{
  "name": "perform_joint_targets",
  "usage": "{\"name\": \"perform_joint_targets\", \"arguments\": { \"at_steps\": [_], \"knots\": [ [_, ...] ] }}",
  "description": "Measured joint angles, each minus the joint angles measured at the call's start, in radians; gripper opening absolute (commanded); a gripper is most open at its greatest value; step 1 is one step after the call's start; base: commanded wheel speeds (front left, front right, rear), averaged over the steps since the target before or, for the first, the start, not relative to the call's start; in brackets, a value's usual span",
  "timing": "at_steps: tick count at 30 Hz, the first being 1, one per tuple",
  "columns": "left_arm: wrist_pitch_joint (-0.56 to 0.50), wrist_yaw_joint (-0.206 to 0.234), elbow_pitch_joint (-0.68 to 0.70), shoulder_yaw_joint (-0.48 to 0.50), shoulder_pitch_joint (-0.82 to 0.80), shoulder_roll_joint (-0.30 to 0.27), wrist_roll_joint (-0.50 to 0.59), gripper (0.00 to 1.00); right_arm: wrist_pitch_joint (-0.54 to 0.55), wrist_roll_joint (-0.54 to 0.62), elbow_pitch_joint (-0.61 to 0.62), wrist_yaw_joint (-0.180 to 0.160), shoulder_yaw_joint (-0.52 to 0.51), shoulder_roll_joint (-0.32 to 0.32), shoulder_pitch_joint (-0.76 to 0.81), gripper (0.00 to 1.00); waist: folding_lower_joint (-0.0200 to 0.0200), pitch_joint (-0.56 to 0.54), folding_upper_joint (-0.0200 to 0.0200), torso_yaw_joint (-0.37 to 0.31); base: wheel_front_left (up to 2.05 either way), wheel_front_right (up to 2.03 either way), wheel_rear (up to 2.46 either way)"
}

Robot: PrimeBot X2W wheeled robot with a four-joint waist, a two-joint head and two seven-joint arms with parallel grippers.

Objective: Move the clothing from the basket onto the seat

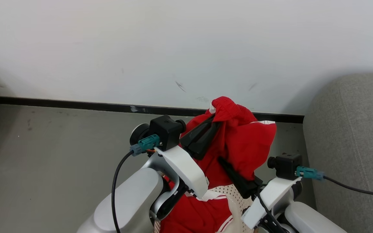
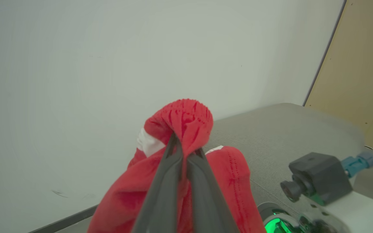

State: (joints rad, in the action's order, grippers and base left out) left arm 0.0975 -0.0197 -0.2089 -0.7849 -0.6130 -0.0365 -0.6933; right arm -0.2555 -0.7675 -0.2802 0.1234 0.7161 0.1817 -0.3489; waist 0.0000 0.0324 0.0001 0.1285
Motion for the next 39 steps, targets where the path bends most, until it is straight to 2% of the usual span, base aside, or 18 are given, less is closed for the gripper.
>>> {"name": "perform_joint_targets", "arguments": {
  "at_steps": [5,23,35,36,37,38,39],
  "knots": [
    [0.000,0.010,0.000,0.003,0.000,0.000,0.000,0.00,0.000,0.000,-0.003,0.000,-0.006,0.003,-0.006,0.00,0.0000,0.001,0.0000,-0.003,0.00,0.00,0.00],
    [0.000,0.026,-0.025,0.013,0.019,-0.005,-0.002,0.00,0.000,0.030,0.067,0.000,-0.228,0.057,0.017,0.00,0.0000,0.009,0.0000,-0.035,0.00,0.00,0.00],
    [0.000,0.027,-0.027,0.001,0.031,-0.005,-0.010,0.00,0.000,0.070,0.112,0.000,-0.316,0.076,0.055,0.00,0.0000,0.018,0.0000,-0.074,0.00,0.00,0.00],
    [0.000,0.026,-0.027,-0.002,0.032,-0.005,-0.010,0.07,0.000,0.073,0.114,0.000,-0.320,0.079,0.059,0.00,0.0000,0.018,0.0000,-0.078,0.00,0.00,0.00],
    [0.000,0.026,-0.027,-0.004,0.033,-0.004,-0.010,0.24,0.000,0.074,0.116,0.000,-0.325,0.081,0.060,0.00,0.0000,0.018,0.0000,-0.081,0.00,0.00,0.00],
    [0.000,0.026,-0.027,-0.005,0.035,-0.004,-0.010,0.33,0.000,0.074,0.119,0.000,-0.332,0.082,0.062,0.00,0.0000,0.019,0.0000,-0.085,0.00,0.00,0.00],
    [0.000,0.026,-0.028,-0.006,0.038,-0.004,-0.010,0.47,0.000,0.075,0.122,0.000,-0.338,0.083,0.063,0.00,0.0000,0.019,0.0000,-0.089,0.00,0.00,0.00]
  ]
}}
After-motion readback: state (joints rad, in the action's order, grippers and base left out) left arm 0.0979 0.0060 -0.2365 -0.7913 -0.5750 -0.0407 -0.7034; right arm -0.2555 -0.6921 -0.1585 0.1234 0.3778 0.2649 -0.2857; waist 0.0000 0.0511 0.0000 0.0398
